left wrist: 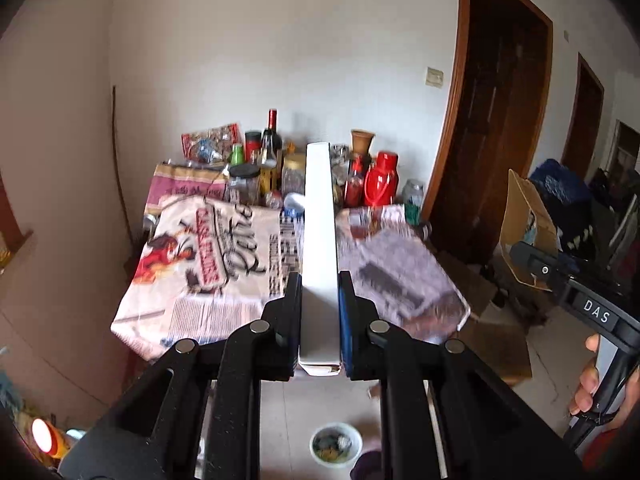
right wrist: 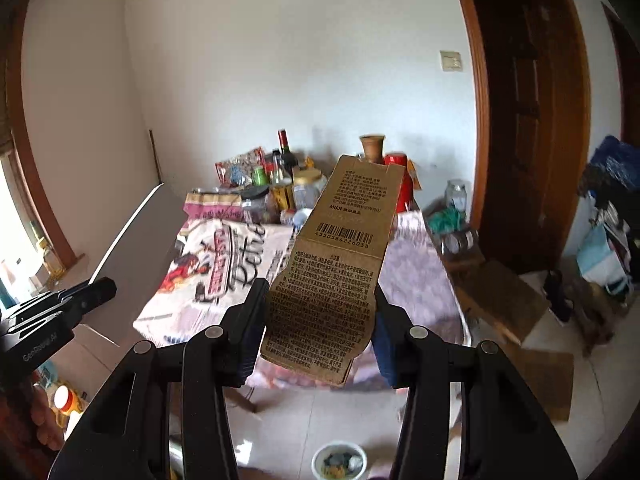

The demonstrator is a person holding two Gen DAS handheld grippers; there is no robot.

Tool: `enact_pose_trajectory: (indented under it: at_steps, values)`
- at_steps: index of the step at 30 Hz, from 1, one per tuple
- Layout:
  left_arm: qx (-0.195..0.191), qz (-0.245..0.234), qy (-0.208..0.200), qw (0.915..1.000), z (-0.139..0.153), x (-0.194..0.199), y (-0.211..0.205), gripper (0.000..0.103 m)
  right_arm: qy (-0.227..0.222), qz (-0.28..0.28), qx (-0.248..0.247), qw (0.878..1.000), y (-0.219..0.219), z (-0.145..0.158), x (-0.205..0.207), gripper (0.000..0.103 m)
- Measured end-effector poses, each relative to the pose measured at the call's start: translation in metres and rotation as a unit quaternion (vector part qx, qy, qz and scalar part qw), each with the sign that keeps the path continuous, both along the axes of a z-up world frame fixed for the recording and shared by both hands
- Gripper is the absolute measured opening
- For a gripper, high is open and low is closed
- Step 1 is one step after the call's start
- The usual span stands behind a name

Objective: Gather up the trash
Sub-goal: 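Carry the white strip and cardboard tag down over the white bucket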

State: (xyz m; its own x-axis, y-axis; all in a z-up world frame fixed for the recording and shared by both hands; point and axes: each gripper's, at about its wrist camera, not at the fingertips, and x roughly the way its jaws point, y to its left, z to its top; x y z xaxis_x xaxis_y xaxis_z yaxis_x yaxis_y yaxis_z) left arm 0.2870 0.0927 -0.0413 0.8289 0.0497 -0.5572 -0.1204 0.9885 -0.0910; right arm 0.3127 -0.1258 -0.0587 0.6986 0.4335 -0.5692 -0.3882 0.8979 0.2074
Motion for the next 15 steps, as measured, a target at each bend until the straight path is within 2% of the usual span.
enact_pose_trajectory:
  at_steps: [9, 15]
  values:
    - [-0.013, -0.022, 0.057, 0.9980, -0.032, -0.037, 0.001, 0.016, 0.062, -0.012, -0.019, 0.998, -0.006, -0.025, -0.042, 0.044]
    - [-0.034, -0.030, 0.096, 0.9943, -0.067, -0.040, -0.011, 0.016, 0.115, -0.006, -0.036, 0.993, -0.013, -0.062, -0.047, 0.044]
